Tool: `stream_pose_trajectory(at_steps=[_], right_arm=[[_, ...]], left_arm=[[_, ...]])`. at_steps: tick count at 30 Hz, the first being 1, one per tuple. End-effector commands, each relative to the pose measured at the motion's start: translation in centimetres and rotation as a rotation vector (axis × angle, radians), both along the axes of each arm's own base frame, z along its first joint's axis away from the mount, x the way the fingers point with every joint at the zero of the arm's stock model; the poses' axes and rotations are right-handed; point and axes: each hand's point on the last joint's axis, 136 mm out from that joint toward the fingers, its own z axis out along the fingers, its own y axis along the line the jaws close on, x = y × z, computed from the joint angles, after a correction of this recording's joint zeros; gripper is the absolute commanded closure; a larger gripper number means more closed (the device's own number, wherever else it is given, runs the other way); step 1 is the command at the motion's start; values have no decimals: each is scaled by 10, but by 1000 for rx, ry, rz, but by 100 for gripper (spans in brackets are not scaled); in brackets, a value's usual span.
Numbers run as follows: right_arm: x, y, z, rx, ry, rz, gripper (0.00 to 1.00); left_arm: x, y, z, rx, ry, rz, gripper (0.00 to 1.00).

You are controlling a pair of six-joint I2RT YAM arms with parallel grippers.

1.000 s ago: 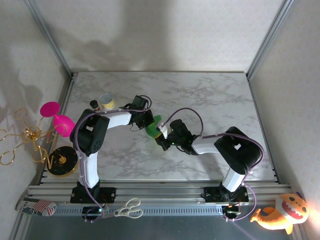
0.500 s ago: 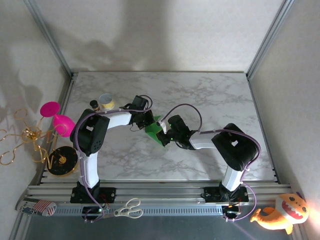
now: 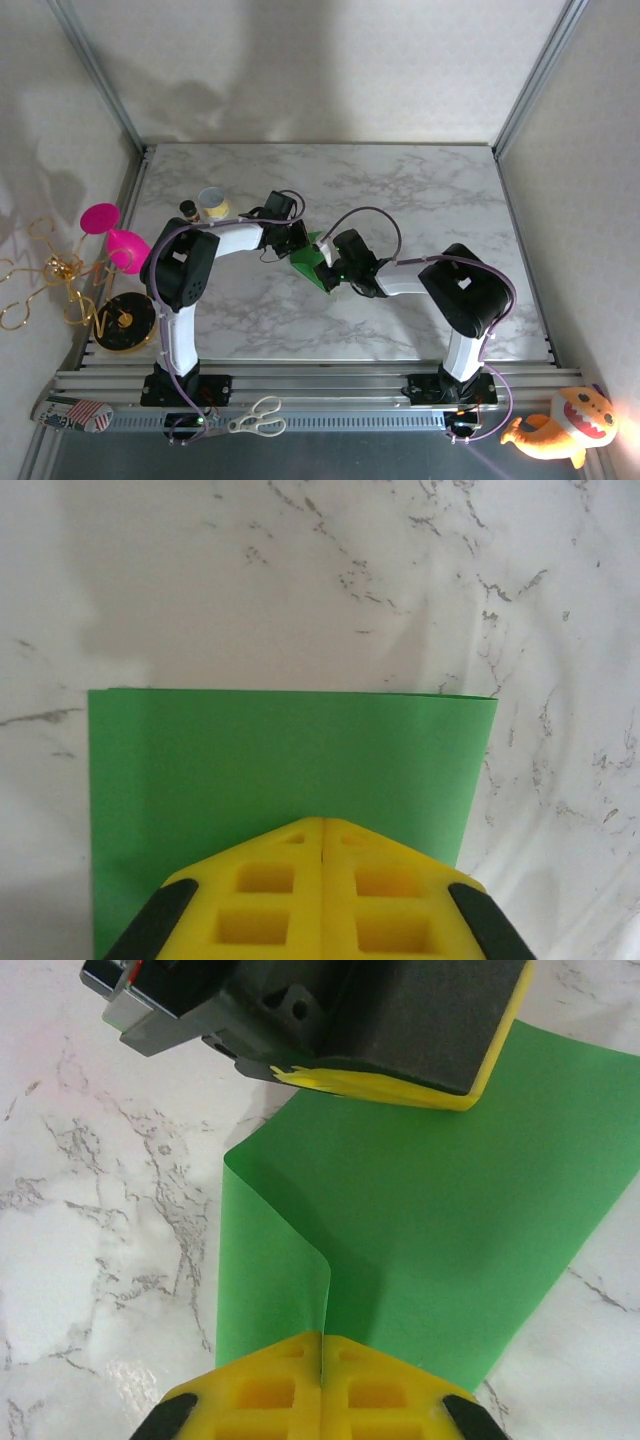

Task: Fold a paper plane with a square sheet of paper (pick it up from the middle)
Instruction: Third fold the triangle at the center of the table.

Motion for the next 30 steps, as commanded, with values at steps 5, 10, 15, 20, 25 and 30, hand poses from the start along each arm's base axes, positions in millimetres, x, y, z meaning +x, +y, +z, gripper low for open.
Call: stream_pose_trajectory(at_steps=[5, 10, 15, 20, 25, 30], right_arm=[[10, -2, -2, -27, -9, -28, 93], [10, -1, -4, -28, -5, -26, 93], [10, -1, -5, -33, -1, -27, 93], [10, -3, -7, -41, 5, -34, 94], [11, -4, -10, -53, 14, -41, 94], [12, -6, -11, -64, 15, -52, 94]], left_arm=[[-23, 5, -34, 56, 101, -24, 100], [-23, 5, -34, 55, 102, -23, 100], [-24, 5, -35, 56, 104, -25, 100], [-24, 4, -34, 55, 101, -25, 100], [-23, 4, -34, 55, 100, -25, 100], [-24, 4, -35, 56, 102, -25, 100]])
